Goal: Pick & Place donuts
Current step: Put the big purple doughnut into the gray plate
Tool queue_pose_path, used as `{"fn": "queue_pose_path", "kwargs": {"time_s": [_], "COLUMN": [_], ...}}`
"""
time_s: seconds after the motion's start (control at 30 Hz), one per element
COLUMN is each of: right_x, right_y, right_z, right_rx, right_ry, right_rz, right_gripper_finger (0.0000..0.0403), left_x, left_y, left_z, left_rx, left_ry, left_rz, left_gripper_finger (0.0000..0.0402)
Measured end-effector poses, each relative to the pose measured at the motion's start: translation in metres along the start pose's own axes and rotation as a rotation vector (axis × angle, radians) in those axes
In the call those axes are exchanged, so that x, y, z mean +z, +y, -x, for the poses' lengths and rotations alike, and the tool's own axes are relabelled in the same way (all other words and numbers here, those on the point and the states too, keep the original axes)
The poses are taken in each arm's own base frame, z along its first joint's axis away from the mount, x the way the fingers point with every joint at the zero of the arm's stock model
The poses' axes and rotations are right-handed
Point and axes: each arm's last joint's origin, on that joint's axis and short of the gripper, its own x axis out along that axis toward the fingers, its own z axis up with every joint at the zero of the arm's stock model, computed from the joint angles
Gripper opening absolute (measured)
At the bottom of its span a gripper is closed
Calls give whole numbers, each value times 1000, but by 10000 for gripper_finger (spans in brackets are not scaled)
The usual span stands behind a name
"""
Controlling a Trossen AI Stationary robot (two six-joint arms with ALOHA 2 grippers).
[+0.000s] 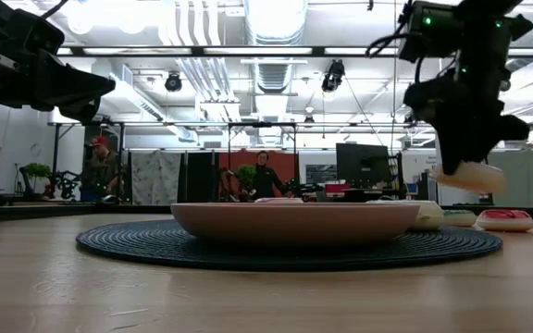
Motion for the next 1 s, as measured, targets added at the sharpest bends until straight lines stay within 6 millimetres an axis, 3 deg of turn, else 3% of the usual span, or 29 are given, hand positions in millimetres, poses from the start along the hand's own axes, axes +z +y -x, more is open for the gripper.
{"fn": "queue_pose_path", "kwargs": {"time_s": [0.57, 1.0], "right_x": [10, 38], "right_y": [22, 79], "right_z": [16, 3], "right_rx": [35, -7], "right_ry": [-67, -51], "right_rz": [63, 317], "right_gripper_finger": [136, 130], "left_x": [0, 0], "left_y": [0, 0], "left_z": [0, 0], "left_rx": [0, 0], "left_ry": [0, 0], "left_rz": [0, 0], "left_gripper_finger": [0, 0]}}
